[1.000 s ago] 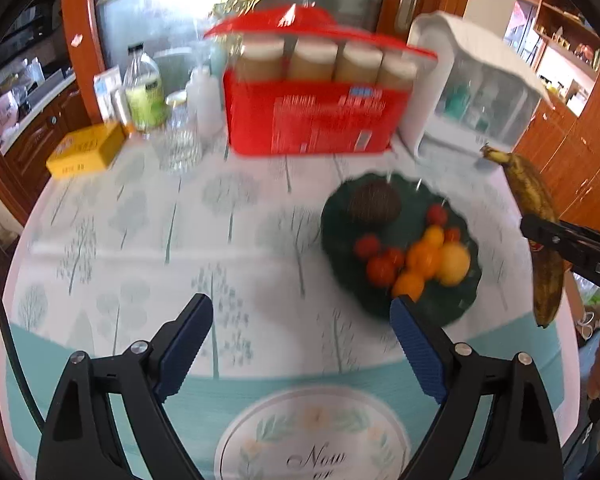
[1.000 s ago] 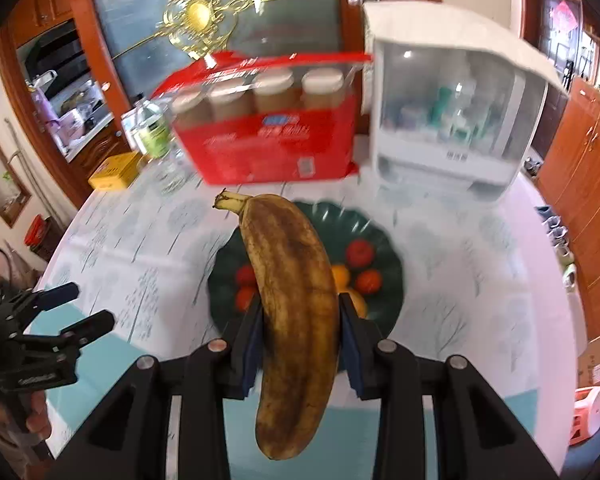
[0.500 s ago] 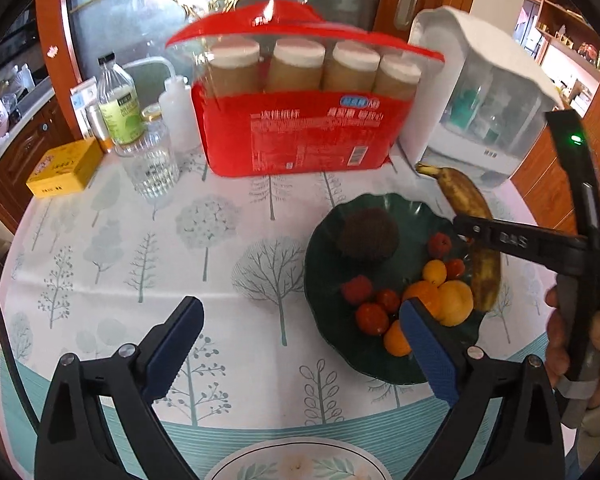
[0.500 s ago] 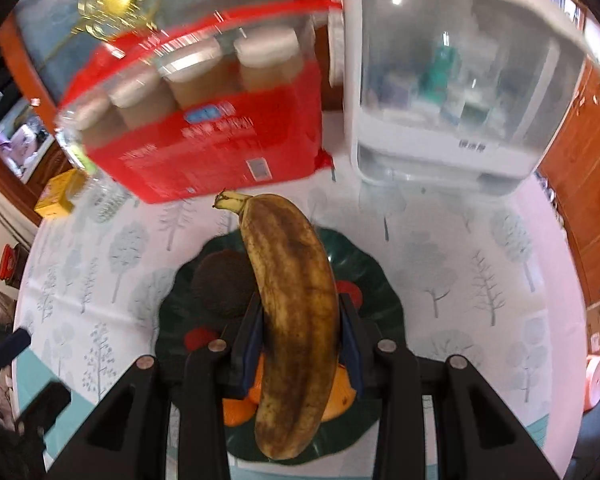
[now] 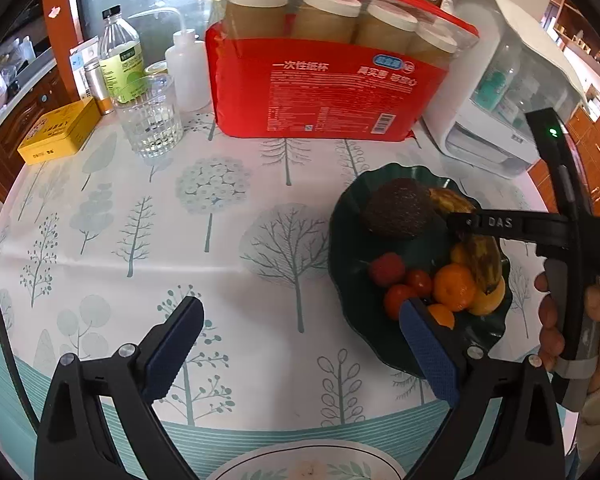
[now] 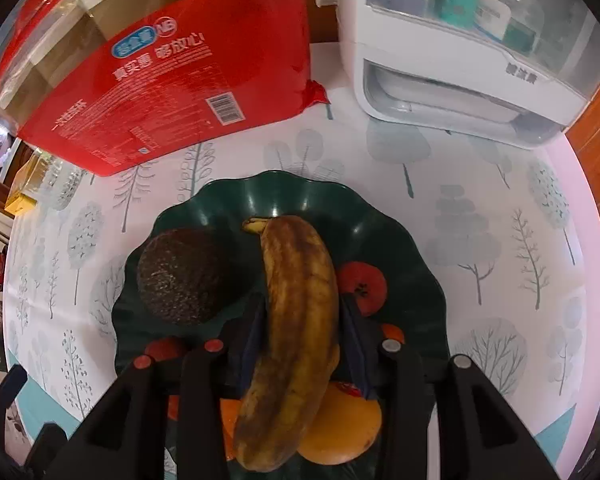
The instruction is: Organize fruits
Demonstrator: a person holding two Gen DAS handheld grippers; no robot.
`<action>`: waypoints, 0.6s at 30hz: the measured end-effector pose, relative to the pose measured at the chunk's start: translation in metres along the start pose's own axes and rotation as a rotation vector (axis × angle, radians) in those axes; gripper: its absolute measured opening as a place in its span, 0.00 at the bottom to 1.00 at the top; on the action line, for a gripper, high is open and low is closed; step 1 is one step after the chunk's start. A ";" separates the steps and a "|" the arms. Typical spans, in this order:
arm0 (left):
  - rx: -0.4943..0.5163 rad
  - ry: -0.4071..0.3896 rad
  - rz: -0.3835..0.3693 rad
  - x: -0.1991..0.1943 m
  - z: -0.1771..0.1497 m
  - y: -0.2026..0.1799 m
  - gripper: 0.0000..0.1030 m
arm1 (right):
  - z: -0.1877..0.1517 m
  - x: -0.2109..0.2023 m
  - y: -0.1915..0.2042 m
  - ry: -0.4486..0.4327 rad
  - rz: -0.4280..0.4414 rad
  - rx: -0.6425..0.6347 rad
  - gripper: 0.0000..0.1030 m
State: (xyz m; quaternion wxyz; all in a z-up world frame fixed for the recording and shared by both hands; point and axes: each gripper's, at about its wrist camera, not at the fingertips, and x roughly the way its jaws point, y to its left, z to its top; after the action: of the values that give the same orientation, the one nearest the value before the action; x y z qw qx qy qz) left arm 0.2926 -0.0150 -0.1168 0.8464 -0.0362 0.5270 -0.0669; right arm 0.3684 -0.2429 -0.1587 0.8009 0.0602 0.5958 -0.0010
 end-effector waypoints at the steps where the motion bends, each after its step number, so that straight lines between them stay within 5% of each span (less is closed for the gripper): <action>1: -0.005 -0.002 0.004 0.000 0.001 0.002 0.95 | -0.001 -0.003 0.001 -0.009 -0.002 -0.007 0.38; 18: -0.001 -0.037 0.013 -0.045 -0.019 -0.006 0.95 | -0.065 -0.088 0.003 -0.162 0.058 -0.050 0.38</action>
State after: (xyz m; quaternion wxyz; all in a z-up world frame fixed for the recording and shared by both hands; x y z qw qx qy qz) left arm 0.2558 -0.0140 -0.0843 0.8564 -0.0347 0.5115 -0.0603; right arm 0.2814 -0.2396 -0.0927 0.8474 0.0573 0.5268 0.0323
